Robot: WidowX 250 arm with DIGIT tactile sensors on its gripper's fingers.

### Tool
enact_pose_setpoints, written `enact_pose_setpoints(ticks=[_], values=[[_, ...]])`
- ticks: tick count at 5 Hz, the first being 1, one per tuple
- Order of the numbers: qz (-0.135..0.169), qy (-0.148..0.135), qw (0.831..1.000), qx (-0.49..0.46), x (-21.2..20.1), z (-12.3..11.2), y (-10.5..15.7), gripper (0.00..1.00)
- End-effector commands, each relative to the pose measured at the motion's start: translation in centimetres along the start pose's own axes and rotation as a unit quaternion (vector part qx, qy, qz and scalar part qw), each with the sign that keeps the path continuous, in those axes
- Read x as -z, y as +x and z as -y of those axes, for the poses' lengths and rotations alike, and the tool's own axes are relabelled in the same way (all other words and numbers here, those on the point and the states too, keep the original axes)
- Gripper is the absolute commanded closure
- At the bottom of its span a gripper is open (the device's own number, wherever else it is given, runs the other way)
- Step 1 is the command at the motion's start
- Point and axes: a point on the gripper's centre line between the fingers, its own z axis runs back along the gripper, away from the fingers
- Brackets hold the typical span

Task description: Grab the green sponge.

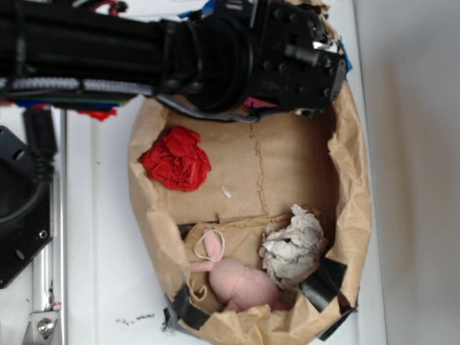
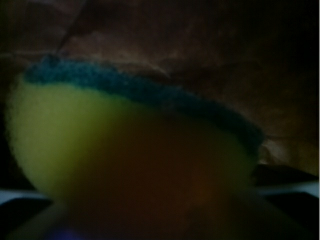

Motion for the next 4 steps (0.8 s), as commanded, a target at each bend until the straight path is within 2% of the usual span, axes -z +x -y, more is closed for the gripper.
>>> enact_pose_setpoints(ticks=[1,2,3,4], values=[[-0.031,-0.097,0.972,0.210,-6.4,-1.6,-0.4,1.00],[-0.081,-0.122,0.933,0.330,-9.4,-2.5,-1.0,1.00],[-0.142,-0.109,0.886,0.427,-11.2,-2.7,-1.4,1.00],[-0.146,-0.116,0.861,0.474,-12.4,-3.6,-1.7,1.00]])
